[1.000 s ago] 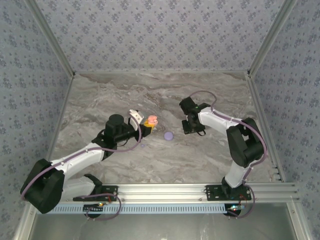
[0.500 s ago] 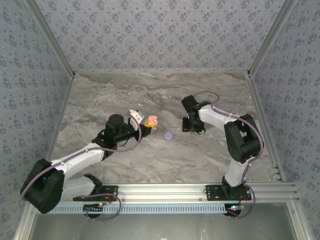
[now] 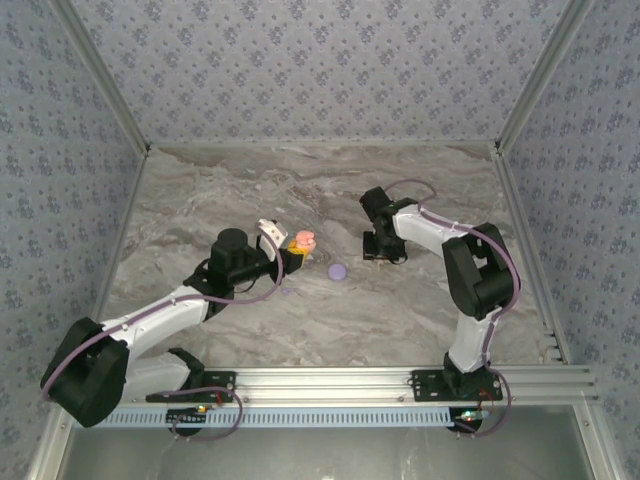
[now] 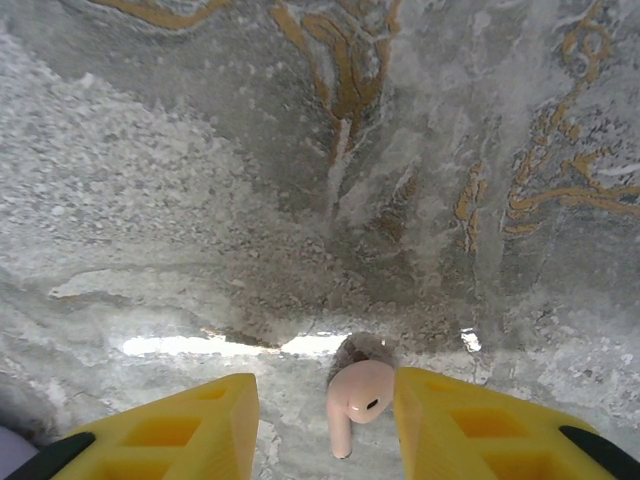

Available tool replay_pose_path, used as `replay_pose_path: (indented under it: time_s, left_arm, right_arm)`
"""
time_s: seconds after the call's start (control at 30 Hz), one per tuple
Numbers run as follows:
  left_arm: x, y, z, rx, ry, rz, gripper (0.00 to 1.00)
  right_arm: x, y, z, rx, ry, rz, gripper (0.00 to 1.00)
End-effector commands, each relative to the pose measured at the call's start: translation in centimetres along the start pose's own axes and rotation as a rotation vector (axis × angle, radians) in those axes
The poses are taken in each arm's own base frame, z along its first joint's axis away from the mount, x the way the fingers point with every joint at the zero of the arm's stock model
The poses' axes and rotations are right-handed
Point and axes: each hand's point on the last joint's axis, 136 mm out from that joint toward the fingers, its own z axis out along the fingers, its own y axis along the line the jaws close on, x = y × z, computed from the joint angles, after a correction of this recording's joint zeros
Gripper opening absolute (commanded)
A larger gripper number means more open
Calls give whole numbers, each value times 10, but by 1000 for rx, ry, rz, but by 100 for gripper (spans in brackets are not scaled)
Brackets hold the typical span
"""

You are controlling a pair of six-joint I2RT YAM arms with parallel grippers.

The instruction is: Insert wireless bluetooth earbuds into charging case

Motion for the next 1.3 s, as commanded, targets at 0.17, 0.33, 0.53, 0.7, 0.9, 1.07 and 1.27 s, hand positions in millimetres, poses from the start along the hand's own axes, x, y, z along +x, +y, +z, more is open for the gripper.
replay_pose_path:
  time_s: [0.17, 0.33, 0.53, 0.7, 0.9, 1.07, 1.27]
  left_arm:
    - [-15, -2, 2, 13, -35, 17, 17]
    - [-16, -1, 3, 12, -37, 16, 17]
    - [-15, -1, 3, 12, -35, 14, 17]
    - [-16, -1, 3, 10, -35, 14, 17]
    - [-14, -1, 4, 9, -32, 9, 17]
    - [-13, 0, 4, 7, -28, 7, 17]
    - [-12, 0, 3, 8, -27, 7, 17]
  right_arm:
    - [2, -10, 1, 51, 24, 20, 41]
    - [3, -10, 3, 48, 34, 20, 38]
    - [5, -10, 5, 52, 44, 17, 36]
    - [6, -11, 7, 57, 50, 18, 36]
    - [7, -10, 11, 56, 62, 15, 36]
    - [9, -10, 16, 57, 71, 13, 35]
    - [8, -8, 21, 47, 72, 13, 33]
